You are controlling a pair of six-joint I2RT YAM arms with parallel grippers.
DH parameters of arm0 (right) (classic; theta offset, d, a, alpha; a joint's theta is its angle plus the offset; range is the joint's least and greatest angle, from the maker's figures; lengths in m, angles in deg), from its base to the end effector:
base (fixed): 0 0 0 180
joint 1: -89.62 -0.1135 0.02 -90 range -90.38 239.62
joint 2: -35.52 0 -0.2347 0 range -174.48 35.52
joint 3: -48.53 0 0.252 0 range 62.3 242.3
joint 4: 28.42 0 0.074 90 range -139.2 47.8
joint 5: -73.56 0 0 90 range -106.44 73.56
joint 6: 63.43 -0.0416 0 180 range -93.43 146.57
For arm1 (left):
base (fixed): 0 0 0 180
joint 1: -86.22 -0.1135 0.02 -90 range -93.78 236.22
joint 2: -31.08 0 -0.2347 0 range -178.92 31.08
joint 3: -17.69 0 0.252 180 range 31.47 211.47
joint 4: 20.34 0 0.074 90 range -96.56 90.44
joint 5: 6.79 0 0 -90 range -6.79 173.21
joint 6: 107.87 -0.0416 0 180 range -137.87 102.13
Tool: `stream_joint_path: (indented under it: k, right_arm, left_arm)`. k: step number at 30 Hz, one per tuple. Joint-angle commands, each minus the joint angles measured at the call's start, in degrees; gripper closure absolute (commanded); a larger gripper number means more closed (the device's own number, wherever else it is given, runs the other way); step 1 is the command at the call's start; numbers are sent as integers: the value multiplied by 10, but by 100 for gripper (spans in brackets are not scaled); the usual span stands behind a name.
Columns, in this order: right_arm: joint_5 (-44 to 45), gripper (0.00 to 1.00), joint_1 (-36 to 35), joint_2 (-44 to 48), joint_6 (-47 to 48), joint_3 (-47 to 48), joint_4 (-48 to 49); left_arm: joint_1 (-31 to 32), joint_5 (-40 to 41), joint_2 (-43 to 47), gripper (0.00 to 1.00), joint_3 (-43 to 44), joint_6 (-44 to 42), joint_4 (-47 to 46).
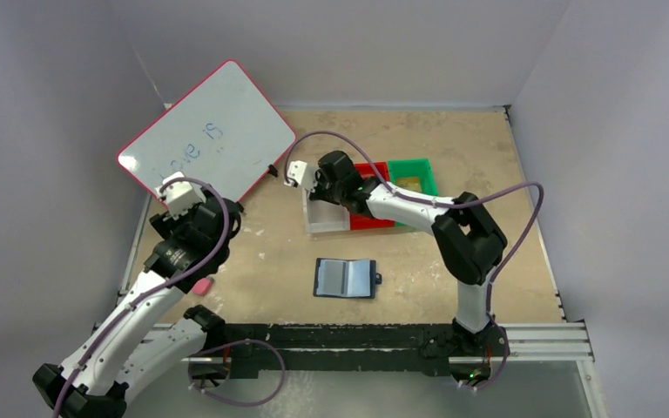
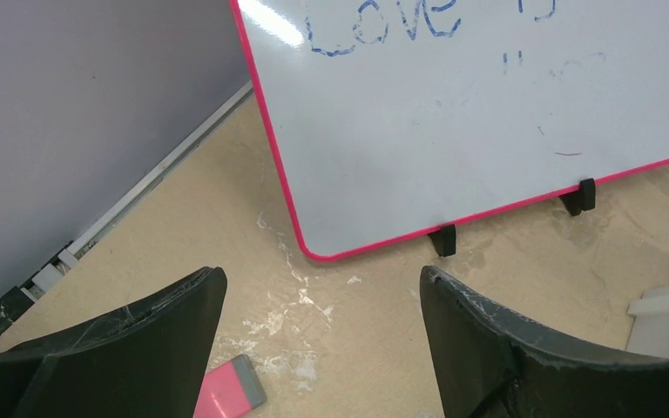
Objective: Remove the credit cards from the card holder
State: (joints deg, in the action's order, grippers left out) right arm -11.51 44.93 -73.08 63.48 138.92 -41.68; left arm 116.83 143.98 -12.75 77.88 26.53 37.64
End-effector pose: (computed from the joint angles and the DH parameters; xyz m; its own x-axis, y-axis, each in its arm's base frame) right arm 0.3101 0.3018 0.1969 0.0927 -0.7499 -0.6550 -0.7415 0.3871 -0.5481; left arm 0.1588 -0.0517 0.2844 -0.1895 -0.2848 -0.9397 -0.6235 0.7742 -0.1089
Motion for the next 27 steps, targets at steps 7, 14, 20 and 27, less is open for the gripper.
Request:
stream_joint_path:
  k: [7,14,20,27]
  right_arm:
    - [36,100,-5,-29,69,26,48]
    - [40,99,-4,-58,108,43,52]
    - [31,97,-5,-82,124,57,51]
    - [19,91,-5,-88,128,58,45]
  left_arm:
    - [-3,47,28,18,29,25,23]
    - [-3,59,55,18,22,33,24]
    - [-3,59,58,18,21,34,24]
    - [-3,61,56,18,23,36,28]
